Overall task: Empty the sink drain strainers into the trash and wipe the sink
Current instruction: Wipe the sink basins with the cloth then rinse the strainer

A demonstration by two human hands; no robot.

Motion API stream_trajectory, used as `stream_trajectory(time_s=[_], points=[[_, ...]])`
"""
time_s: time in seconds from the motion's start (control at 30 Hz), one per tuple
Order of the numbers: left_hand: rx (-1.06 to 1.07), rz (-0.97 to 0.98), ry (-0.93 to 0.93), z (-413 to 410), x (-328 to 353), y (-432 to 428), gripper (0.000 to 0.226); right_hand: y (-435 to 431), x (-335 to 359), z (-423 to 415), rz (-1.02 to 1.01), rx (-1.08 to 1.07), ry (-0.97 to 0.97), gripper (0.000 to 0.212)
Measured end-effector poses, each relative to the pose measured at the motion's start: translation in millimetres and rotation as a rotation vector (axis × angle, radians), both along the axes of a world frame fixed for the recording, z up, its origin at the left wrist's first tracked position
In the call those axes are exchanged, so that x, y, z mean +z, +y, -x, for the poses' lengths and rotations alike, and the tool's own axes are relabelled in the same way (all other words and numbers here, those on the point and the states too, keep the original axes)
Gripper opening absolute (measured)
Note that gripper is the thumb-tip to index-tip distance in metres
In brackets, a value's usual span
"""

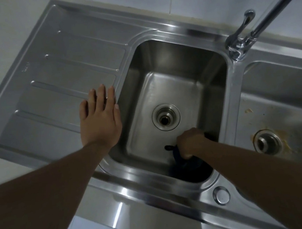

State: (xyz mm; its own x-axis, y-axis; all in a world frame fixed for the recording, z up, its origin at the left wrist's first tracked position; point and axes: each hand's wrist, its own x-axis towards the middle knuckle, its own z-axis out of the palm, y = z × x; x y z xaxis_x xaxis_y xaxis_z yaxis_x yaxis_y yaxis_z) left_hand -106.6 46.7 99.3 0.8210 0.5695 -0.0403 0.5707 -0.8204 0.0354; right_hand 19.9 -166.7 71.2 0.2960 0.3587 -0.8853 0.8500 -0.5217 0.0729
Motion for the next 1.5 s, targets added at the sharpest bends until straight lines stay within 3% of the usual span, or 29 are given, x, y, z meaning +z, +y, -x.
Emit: stream_trajectory(time_s=[0.07, 0.23, 0.43, 0.6, 0.83, 0.93, 1.1, 1.2, 1.4, 1.5], points=[[0.003, 0.001, 0.001, 0.1, 0.0, -0.1, 0.058, -1.7, -3.3, 14.1, 0.026, -0.070, 0.117, 0.034], [0.004, 0.000, -0.003, 0.7, -0.8, 0.8, 0.058, 1.8, -4.4, 18.7, 0.029, -0.509, 0.377, 0.047], [0.003, 0.010, -0.015, 1.6, -0.1, 0.4, 0.058, 44.1, -3.1, 44.7, -0.200, -0.978, 0.677, 0.039], [0.002, 0.033, -0.020, 2.5, 1.8, 1.2, 0.056, 29.9, -1.7, 36.4, -0.105, -0.794, 0.603, 0.039], [0.023, 0.033, -0.019, 0.2, 2.0, -1.8, 0.058, 55.2, 4.3, 55.3, -0.211, -1.218, 0.821, 0.020], [0.022, 0.065, -0.062, 1.4, 3.2, 0.5, 0.057, 58.5, 1.6, 58.6, -0.278, -1.089, 0.730, 0.033], [0.057, 0.167, -0.232, 0.7, 5.5, 12.2, 0.051, 36.5, 4.7, 48.7, -0.180, -0.956, 0.637, 0.040], [-0.039, 0.110, -0.283, -10.1, 12.2, 30.6, 0.040, 56.6, 14.3, 55.6, -0.276, -1.160, 0.767, 0.026], [-0.083, 0.119, -0.328, -18.2, 2.3, 37.7, 0.031, 92.5, -3.2, 75.3, -0.428, -1.356, 0.805, 0.017], [-0.082, 0.138, -0.323, -19.5, 0.0, 43.6, 0.033, 104.3, -18.7, 79.1, -0.448, -1.658, 0.906, 0.022]])
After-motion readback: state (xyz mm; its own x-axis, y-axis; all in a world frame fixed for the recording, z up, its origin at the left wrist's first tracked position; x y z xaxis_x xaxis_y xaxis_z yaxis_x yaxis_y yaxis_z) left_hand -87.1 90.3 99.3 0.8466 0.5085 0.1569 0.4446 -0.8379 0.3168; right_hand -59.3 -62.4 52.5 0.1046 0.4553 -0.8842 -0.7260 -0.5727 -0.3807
